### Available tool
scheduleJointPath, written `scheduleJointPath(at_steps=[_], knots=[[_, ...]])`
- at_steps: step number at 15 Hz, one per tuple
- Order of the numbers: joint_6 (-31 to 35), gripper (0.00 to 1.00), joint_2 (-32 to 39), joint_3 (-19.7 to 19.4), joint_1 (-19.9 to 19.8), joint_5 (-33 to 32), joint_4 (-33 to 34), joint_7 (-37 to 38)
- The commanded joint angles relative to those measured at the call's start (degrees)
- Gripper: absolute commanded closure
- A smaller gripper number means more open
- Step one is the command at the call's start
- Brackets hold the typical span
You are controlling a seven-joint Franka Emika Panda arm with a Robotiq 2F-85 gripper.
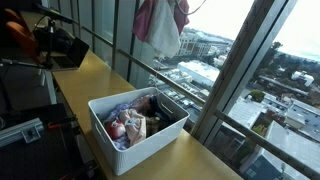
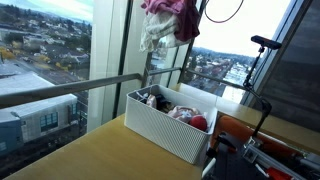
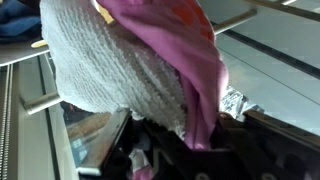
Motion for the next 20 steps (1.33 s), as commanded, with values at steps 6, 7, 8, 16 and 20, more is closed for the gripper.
scheduleJointPath(at_steps=[6,7,8,16,20], knots=[[7.66,0.96,-3.33,8.08,12.63,-2.73,-11.55,4.67],[10.87,0.96,-2.96,8.45,13.32,-2.87,-14.73,4.1],[14.77,0.96,-2.32,8.35,13.66,-3.17,-18.25,3.15],[39.97,0.96,3.93,9.03,14.08,-2.37,-40.17,-1.48],[45.56,0.96,6.17,10.62,13.61,-1.95,-44.48,-1.93]])
